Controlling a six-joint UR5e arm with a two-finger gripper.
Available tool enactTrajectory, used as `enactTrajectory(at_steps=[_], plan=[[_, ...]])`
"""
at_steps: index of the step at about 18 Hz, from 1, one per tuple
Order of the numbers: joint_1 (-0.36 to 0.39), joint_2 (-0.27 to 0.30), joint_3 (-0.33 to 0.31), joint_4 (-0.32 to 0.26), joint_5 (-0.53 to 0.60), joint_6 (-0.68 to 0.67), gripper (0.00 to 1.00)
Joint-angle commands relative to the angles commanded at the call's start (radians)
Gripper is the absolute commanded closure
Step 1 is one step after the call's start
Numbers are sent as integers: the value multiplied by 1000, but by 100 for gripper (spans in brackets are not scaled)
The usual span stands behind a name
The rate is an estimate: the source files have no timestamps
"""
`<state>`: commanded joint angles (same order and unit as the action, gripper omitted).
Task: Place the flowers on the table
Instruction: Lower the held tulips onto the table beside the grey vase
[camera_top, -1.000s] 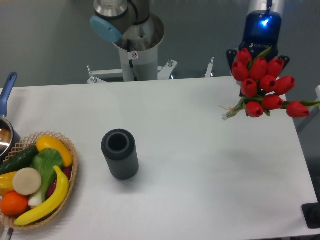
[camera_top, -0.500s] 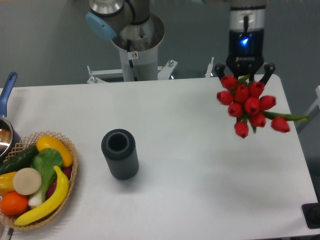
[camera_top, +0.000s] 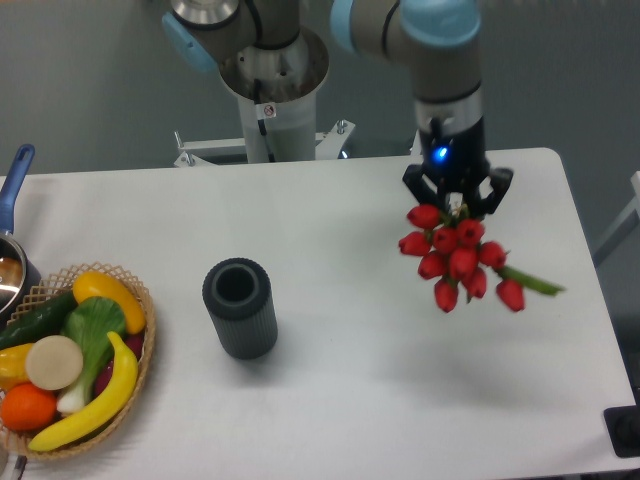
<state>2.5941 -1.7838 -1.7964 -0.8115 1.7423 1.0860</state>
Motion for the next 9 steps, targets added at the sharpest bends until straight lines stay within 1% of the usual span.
enactTrajectory(at_steps=[2,5,6,9], plan=[[-43,-51,11,5,77,-2,60],[-98,-136,43,6,212,-3,60],[-117,-158,57,6,235,-6,60],[-134,-213,81,6,241,-11,60]])
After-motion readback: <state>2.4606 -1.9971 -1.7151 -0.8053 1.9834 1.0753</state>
